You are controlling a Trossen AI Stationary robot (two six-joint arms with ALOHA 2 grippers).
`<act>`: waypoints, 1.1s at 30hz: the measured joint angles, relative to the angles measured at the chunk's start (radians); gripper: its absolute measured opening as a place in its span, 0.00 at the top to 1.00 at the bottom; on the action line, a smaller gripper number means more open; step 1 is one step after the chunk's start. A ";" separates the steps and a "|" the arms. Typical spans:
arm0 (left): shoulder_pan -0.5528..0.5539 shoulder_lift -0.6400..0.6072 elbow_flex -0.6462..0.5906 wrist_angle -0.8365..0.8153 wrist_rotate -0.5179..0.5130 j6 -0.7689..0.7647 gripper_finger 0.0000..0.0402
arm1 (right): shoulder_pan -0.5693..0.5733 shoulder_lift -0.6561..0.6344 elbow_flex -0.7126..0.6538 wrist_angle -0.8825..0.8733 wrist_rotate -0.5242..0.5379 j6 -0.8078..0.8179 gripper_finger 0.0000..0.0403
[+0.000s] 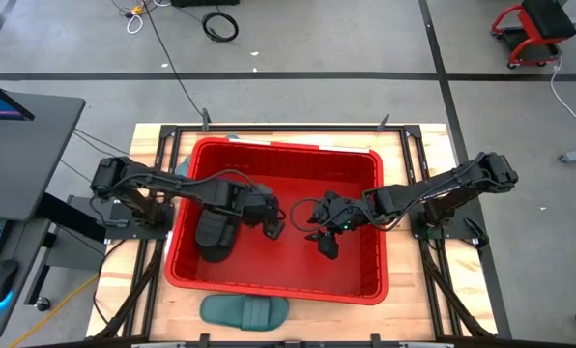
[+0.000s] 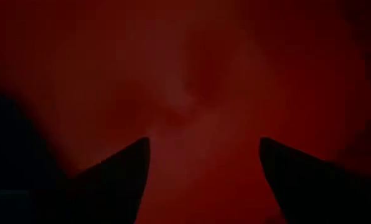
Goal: Pick and place slides into bin
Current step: Put the black slide on top of the other black slide in the container
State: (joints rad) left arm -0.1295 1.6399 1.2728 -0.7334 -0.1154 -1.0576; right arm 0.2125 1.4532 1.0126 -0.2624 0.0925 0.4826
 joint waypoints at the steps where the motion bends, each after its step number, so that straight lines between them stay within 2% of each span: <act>1: 0.000 0.012 -0.002 -0.008 0.005 -0.001 0.25 | 0.000 0.000 0.000 -0.001 0.000 0.004 0.39; 5: -0.001 0.103 -0.004 -0.050 0.023 0.031 0.29 | 0.000 0.000 0.000 -0.003 0.000 0.007 0.39; 8: -0.020 0.177 -0.004 -0.028 0.020 0.122 0.31 | 0.000 0.000 0.000 -0.003 0.000 0.014 0.39; 12: -0.037 0.262 -0.004 -0.032 0.023 0.381 0.34 | 0.000 0.000 0.000 -0.005 -0.011 0.019 0.39; 16: -0.036 0.281 -0.004 -0.094 0.056 0.649 0.40 | 0.000 0.000 0.000 -0.008 -0.024 0.014 0.39; 23: 0.022 0.289 -0.026 -0.292 0.058 0.945 0.50 | 0.000 0.000 0.000 -0.011 -0.030 0.013 0.40; 28: 0.091 0.290 -0.046 -0.369 0.046 0.979 0.55 | 0.006 0.000 0.000 -0.025 -0.063 0.019 0.41; 33: 0.108 0.278 0.052 -0.417 0.019 0.938 0.57 | 0.022 0.000 0.000 -0.029 -0.065 0.014 0.42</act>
State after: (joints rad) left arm -0.0218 1.9175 1.3249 -1.1505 -0.0966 -0.1199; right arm 0.2343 1.4532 1.0124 -0.2911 0.0279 0.4969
